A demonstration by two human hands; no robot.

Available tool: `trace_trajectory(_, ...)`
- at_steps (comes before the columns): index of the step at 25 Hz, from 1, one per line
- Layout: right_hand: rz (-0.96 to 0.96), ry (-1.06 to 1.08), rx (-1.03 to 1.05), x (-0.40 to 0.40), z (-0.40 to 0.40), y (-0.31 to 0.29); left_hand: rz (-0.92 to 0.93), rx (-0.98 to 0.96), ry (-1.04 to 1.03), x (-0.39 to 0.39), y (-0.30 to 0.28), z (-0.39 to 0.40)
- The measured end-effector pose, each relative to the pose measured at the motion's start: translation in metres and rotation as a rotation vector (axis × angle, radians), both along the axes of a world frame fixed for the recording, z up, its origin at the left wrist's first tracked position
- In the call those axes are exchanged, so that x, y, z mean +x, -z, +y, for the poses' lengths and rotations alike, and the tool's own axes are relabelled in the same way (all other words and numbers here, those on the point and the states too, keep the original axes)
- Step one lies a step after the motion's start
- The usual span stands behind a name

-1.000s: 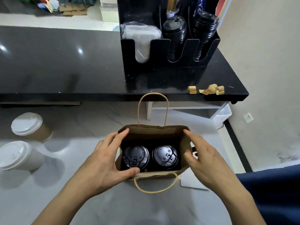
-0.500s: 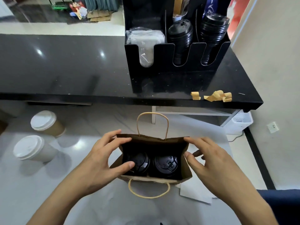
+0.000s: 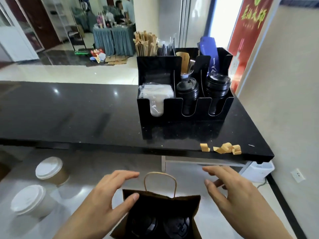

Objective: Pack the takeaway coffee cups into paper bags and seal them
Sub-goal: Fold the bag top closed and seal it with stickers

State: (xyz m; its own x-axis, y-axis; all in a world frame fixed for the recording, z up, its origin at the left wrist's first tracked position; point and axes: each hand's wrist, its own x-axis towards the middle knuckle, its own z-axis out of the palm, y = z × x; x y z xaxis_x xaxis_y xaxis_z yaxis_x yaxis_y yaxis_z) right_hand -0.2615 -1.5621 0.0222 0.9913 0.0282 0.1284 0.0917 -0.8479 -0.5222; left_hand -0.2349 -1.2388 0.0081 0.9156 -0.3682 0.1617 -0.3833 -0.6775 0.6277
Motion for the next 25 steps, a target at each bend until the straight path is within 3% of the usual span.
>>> trace_trajectory(15,-0.418,-0.015,0.098,0.141,0.023,-0.113,-0.403,-0.092,0.031,0.132,-0.122,-0.069)
trace_trajectory(25,-0.482,0.059,0.002,0.257,0.03,-0.146,-0.367,-0.168,0.018,0.223,-0.153,-0.107)
